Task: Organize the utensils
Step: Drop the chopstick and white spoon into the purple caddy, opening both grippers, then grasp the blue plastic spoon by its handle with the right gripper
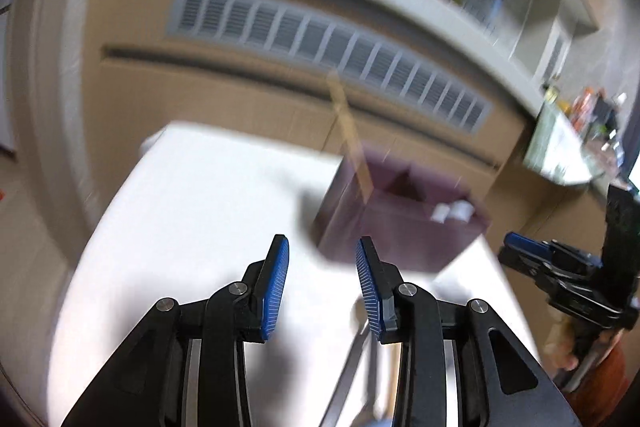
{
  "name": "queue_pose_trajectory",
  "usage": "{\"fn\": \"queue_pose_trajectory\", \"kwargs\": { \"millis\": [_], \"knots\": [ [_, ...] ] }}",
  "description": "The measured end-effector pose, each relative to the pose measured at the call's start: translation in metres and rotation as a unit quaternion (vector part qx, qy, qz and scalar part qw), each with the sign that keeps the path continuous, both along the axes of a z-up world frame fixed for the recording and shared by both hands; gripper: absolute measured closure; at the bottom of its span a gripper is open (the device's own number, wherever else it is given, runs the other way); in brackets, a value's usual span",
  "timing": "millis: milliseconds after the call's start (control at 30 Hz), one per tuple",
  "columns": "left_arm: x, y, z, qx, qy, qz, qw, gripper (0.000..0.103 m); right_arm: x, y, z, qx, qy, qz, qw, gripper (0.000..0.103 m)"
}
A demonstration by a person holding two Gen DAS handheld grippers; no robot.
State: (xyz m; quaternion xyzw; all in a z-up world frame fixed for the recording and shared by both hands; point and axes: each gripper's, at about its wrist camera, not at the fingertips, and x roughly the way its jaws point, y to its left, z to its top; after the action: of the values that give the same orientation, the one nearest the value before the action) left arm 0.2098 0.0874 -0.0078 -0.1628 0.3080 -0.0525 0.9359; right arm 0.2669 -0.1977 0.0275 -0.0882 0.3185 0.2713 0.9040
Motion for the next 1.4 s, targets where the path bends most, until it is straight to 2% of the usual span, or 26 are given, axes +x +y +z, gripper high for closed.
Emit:
{"fn": "queue_pose_trajectory", "kwargs": {
  "millis": [67, 133, 233, 300, 333, 400, 500, 567, 733, 800, 867, 933, 967, 1067, 1100, 1133, 1267, 1400],
  "knots": [
    [-0.012, 0.002, -0.012, 0.018, 0.032, 0.017, 0.9992, 0.067, -0.013, 0.013, -0.02, -0.009, 0.058, 0.064, 0.996, 0.069],
    [-0.027, 0.005, -0.023, 0.025, 0.055, 0.025, 0.9979, 0.067, -0.025, 0.025, -0.038, -0.028, 0.082, 0.089, 0.992, 0.071],
    [-0.042, 0.008, -0.032, 0.027, 0.066, 0.025, 0.9971, 0.067, -0.035, 0.038, -0.063, -0.053, 0.108, 0.064, 0.991, 0.071],
    [-0.048, 0.008, -0.033, 0.038, 0.069, 0.025, 0.9966, 0.067, -0.038, 0.042, -0.076, -0.043, 0.135, 0.042, 0.989, 0.071],
    [-0.051, 0.009, -0.035, 0.043, 0.07, 0.023, 0.9964, 0.067, -0.042, 0.044, -0.076, -0.034, 0.137, 0.045, 0.989, 0.071],
    [-0.052, 0.012, -0.037, 0.044, 0.072, 0.022, 0.9962, 0.067, -0.058, 0.053, -0.075, -0.026, 0.125, 0.085, 0.988, 0.071],
    [-0.049, 0.017, -0.041, 0.031, 0.08, 0.027, 0.9959, 0.067, -0.076, 0.07, -0.078, -0.079, 0.101, 0.141, 0.982, 0.071],
    [-0.048, 0.018, -0.043, 0.026, 0.082, 0.026, 0.996, 0.067, -0.079, 0.076, -0.08, -0.098, 0.094, 0.159, 0.978, 0.071],
    [-0.048, 0.019, -0.046, 0.023, 0.086, 0.022, 0.9958, 0.067, -0.063, 0.07, -0.083, -0.089, 0.129, 0.157, 0.975, 0.071],
    [-0.049, 0.023, -0.045, 0.019, 0.085, 0.028, 0.9958, 0.067, -0.058, 0.061, -0.086, -0.07, 0.163, 0.149, 0.973, 0.07],
    [-0.048, 0.026, -0.045, 0.015, 0.085, 0.033, 0.9957, 0.067, -0.068, 0.052, -0.087, -0.058, 0.181, 0.153, 0.97, 0.069],
    [-0.048, 0.027, -0.046, 0.013, 0.088, 0.035, 0.9954, 0.067, -0.084, 0.056, -0.087, -0.062, 0.188, 0.189, 0.962, 0.069],
    [-0.047, 0.027, -0.046, 0.013, 0.089, 0.035, 0.9953, 0.067, -0.095, 0.06, -0.085, -0.075, 0.177, 0.208, 0.959, 0.07],
    [-0.048, 0.025, -0.046, 0.012, 0.09, 0.032, 0.9953, 0.067, -0.119, 0.073, -0.081, -0.136, 0.1, 0.24, 0.956, 0.071],
    [-0.048, 0.024, -0.046, 0.011, 0.091, 0.03, 0.9954, 0.067, -0.126, 0.08, -0.079, -0.159, 0.066, 0.252, 0.952, 0.071],
    [-0.048, 0.024, -0.045, 0.012, 0.09, 0.029, 0.9954, 0.067, -0.129, 0.084, -0.077, -0.169, 0.053, 0.263, 0.948, 0.071],
    [-0.05, 0.027, -0.043, 0.014, 0.088, 0.034, 0.9954, 0.067, -0.124, 0.104, -0.075, -0.199, 0.031, 0.314, 0.928, 0.071],
    [-0.053, 0.036, -0.045, 0.014, 0.095, 0.047, 0.9942, 0.067, -0.115, 0.123, -0.079, -0.249, -0.004, 0.37, 0.895, 0.073]
  ]
}}
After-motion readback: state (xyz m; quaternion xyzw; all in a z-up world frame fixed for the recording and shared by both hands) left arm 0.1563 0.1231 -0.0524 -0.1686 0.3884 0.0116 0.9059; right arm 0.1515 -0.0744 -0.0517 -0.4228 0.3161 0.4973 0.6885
